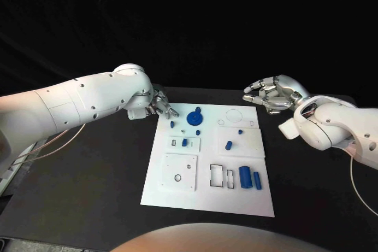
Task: Assemble the parts on the task board
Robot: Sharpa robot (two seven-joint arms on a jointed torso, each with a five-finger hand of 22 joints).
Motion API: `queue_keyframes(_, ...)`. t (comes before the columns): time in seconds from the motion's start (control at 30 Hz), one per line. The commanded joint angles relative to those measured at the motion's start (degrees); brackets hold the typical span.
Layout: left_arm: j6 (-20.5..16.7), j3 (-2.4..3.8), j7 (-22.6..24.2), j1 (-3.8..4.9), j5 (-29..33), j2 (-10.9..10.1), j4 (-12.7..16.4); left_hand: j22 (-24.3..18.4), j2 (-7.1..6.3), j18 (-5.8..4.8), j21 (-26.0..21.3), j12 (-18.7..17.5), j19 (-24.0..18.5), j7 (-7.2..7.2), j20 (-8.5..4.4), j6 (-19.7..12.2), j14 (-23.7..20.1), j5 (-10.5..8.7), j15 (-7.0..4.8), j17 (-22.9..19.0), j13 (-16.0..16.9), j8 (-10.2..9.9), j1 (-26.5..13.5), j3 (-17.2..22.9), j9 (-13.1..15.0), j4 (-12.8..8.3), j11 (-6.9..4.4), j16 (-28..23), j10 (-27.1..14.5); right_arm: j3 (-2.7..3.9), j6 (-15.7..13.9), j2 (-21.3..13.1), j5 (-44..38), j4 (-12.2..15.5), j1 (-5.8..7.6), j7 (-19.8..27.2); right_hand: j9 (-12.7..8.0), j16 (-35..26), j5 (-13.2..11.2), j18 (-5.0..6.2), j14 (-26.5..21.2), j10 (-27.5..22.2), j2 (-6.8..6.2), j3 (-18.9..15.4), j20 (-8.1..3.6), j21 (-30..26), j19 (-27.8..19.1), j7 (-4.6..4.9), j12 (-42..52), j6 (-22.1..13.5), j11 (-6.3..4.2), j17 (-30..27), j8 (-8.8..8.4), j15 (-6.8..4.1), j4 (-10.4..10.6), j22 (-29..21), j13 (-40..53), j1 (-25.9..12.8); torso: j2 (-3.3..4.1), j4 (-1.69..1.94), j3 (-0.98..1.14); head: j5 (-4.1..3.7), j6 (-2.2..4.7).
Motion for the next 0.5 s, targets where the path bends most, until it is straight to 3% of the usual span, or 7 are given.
queue_keyframes(0.03, 2.5, -0.06, 0.3, -0.14, -1.4, 0.4, -0.4, 0.1, 0.08, -0.78, 0.2, 0.4, 0.5, -0.2, -0.1, 0.4, 0.9, -0.31, -0.21, 0.0, 0.1, 0.3, -0.5, -0.4, -0.1, -0.1, 0.05, 0.2, 0.4, 0.0, 0.9, 0.1, -0.5, 0.0, -0.03, 0.2, -0.1, -0.2, 0.1, 0.97, 2.6, -0.2, 0.02, 0.1, -0.08, -0.1, -0.5, -0.05, -0.3, -0.3, 0.02, 0.6, 0.28, -0.16, 0.3, 1.5, 0.0, 0.2, -0.07, 0.09, 0.06, 0.08, -0.1)
queue_keyframes(0.5, 4.3, -0.26, 0.4, -0.34, -1.2, 0.5, -0.4, 1.2, 0.79, -0.99, 0.9, 1.3, 1.0, -0.9, -0.33, 1.9, 1.0, -0.34, -0.66, 0.2, 0.9, 1.7, 0.6, -0.5, 0.2, -0.3, -0.54, 0.4, 0.9, 0.0, 0.9, 0.1, -0.5, 0.0, -0.03, 0.2, -0.1, -0.3, 0.2, 0.95, 2.6, -0.2, 0.04, 0.1, -0.08, -0.1, -0.4, -0.06, -0.3, -0.3, 0.01, 0.5, 0.31, -0.17, 0.4, 1.5, 0.0, 0.2, -0.15, 0.01, 0.13, 0.29, -0.29)
